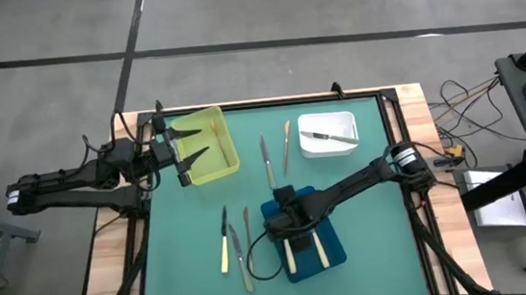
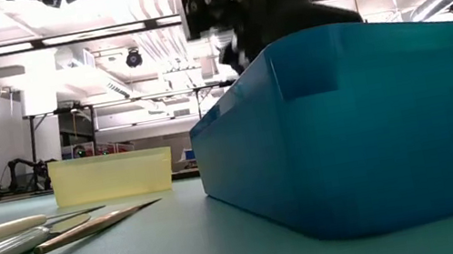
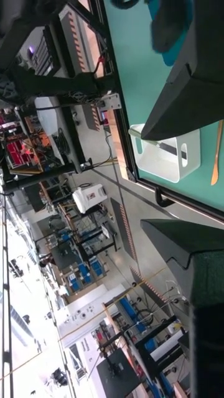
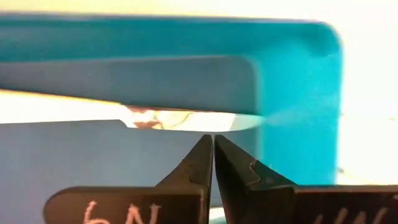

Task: Sort silverware by color (type)
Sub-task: Put the top green knife into the white bin

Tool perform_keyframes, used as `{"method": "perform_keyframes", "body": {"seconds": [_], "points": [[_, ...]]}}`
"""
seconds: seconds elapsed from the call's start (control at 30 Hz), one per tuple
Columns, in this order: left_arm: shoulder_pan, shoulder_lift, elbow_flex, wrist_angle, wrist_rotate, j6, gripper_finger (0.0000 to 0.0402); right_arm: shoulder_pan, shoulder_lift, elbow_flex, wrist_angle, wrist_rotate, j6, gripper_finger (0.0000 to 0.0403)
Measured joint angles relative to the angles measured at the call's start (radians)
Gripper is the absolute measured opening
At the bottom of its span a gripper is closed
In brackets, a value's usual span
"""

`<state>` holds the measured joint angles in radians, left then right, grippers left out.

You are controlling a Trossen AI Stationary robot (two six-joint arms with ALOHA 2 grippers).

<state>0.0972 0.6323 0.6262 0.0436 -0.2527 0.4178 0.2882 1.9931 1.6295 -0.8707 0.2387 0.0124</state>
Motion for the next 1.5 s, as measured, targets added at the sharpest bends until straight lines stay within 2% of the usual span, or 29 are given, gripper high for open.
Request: {"method": "perform_keyframes", "body": {"seconds": [0.27, 0.4, 0.53, 0.77, 1.07, 1.27, 1.4, 1.5], "points": [[0.0, 0.004, 0.0, -0.001, 0.0, -0.026, 0.02, -0.028, -0.125, -0.014, -0.019, 0.161, 0.052, 0.0009], [0.0, 0.014, 0.0, 0.001, 0.0, -0.067, 0.02, -0.047, -0.178, -0.034, -0.009, 0.252, -0.002, 0.0009], [0.0, 0.036, 0.0, -0.01, 0.0, -0.175, 0.02, -0.075, -0.234, -0.079, -0.011, 0.312, -0.067, 0.0009], [0.0, 0.106, 0.0, -0.063, 0.0, -0.377, 0.02, -0.169, -0.404, -0.228, 0.053, 0.314, -0.125, 0.0009], [0.0, 0.221, 0.0, -0.023, 0.0, -0.558, 0.02, -0.282, -0.661, -0.542, 0.442, 0.305, -0.147, 0.0009], [0.0, 0.287, 0.0, 0.031, -0.002, -0.585, 0.02, -0.34, -0.747, -0.685, 0.671, 0.304, -0.104, 0.0009], [0.006, 0.325, 0.037, 0.007, -0.024, -0.569, 0.02, -0.372, -0.743, -0.7, 0.698, 0.297, -0.007, 0.0009], [0.006, 0.356, 0.081, -0.037, -0.067, -0.507, 0.02, -0.408, -0.719, -0.675, 0.696, 0.243, 0.038, 0.0009]]}}
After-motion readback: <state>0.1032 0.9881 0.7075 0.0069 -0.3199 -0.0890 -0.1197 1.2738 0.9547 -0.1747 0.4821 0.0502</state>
